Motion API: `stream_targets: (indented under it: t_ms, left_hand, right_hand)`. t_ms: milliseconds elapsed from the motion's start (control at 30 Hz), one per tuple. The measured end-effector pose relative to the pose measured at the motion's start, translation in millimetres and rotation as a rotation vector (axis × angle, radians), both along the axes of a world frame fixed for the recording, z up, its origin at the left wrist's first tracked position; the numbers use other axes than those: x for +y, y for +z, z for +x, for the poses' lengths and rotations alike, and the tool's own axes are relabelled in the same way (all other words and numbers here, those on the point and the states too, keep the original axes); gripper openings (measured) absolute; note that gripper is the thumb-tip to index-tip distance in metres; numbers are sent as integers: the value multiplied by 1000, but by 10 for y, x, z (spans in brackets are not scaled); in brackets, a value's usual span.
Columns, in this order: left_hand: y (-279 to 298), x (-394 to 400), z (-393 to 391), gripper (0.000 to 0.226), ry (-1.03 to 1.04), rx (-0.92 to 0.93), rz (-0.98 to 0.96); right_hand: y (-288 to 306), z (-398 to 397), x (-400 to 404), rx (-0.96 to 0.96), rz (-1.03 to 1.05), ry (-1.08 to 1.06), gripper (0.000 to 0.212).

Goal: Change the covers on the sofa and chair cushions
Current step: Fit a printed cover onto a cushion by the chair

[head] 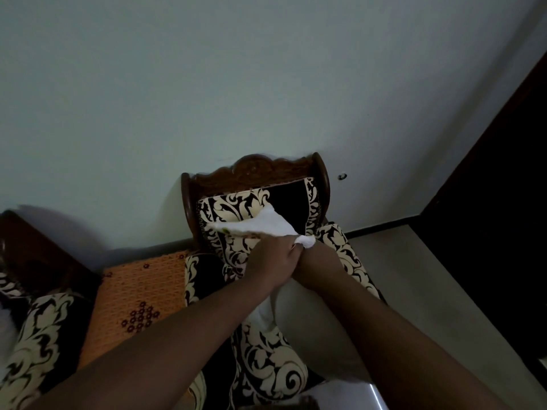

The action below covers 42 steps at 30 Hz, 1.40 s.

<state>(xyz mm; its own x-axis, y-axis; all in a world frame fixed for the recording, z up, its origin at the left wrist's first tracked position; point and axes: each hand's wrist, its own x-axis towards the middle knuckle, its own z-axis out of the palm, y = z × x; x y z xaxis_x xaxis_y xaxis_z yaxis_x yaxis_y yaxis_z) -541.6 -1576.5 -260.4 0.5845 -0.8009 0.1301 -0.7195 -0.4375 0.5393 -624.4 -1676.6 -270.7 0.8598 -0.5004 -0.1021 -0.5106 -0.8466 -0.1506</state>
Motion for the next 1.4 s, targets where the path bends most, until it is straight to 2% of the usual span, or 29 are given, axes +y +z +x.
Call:
stream_targets:
  t_ms: [100, 167, 267, 333, 433, 533, 633, 700, 767, 833, 900, 1000, 1067, 1133, 1200, 1267, 1333, 1400]
  left_hand:
    - [-63, 32, 105, 57, 6, -79, -20]
    - [-102, 93, 165, 70, -32, -113, 0]
    - [-190, 172, 101, 86, 87, -92, -75]
    - [-185, 151, 51, 80, 228, 17, -108]
    - [-132, 8, 168, 64, 261, 159, 14]
    - [-81, -116, 324, 43, 218, 167, 58]
    - [-142, -172, 440, 40, 223, 171, 10]
    - [-181, -160, 524, 40, 313, 247, -98]
    - [-186, -139, 630, 33, 401, 389, -179]
    - [-128, -153, 697, 38, 466, 506, -252]
    - [-57, -200, 690, 43, 479, 566, -313]
    - [85, -286, 537, 21, 397, 612, -312]
    - [40, -324, 491, 16, 357, 519, -314]
    - [19, -322, 499, 22, 398, 355, -268]
    - [42, -274, 558, 37, 419, 192, -209]
    - [60, -195, 660, 46, 388, -1, -68]
    - [52, -128, 786, 37, 333, -176, 89]
    - [54, -102, 865, 26, 255, -237, 180]
  right_hand:
    - [-46, 51, -29, -92, 91, 18, 35]
    - [-60, 14, -46, -301, 215, -95, 32]
    - [-45, -32, -52, -482, 415, -338, 53]
    - [-52, -16, -16, -502, 445, -378, 55]
    - [-21, 31, 49, -526, 437, -311, 57]
    - [12, 65, 44, -527, 502, -273, 63]
    - [-4, 63, -11, -483, 466, -216, 72]
    - [-42, 15, -99, -414, 489, -174, 94]
    - [-106, -109, -164, -310, 574, -142, 129]
    - [-214, -276, -152, -195, 524, -128, 149]
    - [-401, -400, -107, -133, 384, -184, 154]
    - [-583, -426, -64, -229, 354, -302, 143]
    - [-616, -398, -46, -337, 390, -250, 128]
    - [-596, -378, -24, -393, 364, -159, 120]
    - [-534, -372, -2, -374, 298, -74, 116]
    - [-450, -365, 8, -312, 259, -4, 110]
    - [-379, -348, 25, -242, 216, 52, 104]
    - [-350, -322, 34, -191, 190, 74, 98]
